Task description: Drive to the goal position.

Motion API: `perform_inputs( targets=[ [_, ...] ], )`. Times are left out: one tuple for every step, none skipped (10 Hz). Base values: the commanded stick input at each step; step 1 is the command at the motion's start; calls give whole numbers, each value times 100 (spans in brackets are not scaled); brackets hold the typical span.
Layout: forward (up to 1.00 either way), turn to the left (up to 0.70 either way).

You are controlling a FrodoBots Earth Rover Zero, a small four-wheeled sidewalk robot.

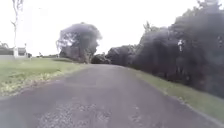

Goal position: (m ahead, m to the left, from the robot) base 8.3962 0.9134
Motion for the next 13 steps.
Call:
perform_inputs(
  targets=[
    [70,0],
    [70,0],
    [70,0],
    [70,0],
    [70,0],
    [70,0],
    [70,0],
    [70,0],
    [70,0],
    [70,0],
    [70,0],
    [70,0],
    [70,0]
  ],
)
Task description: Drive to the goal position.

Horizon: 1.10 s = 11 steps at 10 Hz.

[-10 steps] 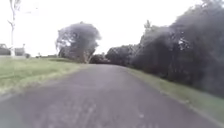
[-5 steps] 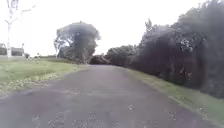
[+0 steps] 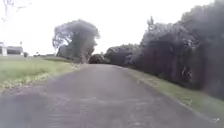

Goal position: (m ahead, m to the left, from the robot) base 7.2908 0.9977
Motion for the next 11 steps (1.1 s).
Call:
perform_inputs(
  targets=[
    [70,0],
    [70,0],
    [70,0],
    [70,0],
    [70,0],
    [70,0],
    [70,0],
    [70,0],
    [70,0],
    [70,0],
    [70,0]
  ],
)
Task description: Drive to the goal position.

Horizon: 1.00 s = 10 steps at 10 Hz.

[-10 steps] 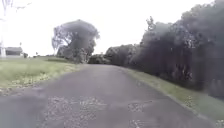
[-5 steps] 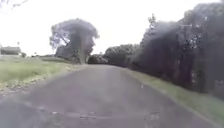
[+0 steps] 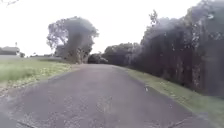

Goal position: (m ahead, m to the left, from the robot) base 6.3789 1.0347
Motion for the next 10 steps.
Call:
perform_inputs(
  targets=[
    [70,0],
    [70,0],
    [70,0],
    [70,0],
    [70,0],
    [70,0],
    [70,0],
    [70,0],
    [70,1],
    [70,3]
  ],
)
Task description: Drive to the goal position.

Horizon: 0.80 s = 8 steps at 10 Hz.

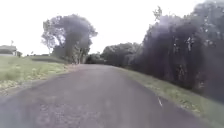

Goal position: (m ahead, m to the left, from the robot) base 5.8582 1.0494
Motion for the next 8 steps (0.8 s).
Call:
perform_inputs(
  targets=[
    [70,3],
    [70,2],
    [64,1],
    [57,1],
    [46,0],
    [17,0],
    [9,0],
    [8,0]
  ],
)
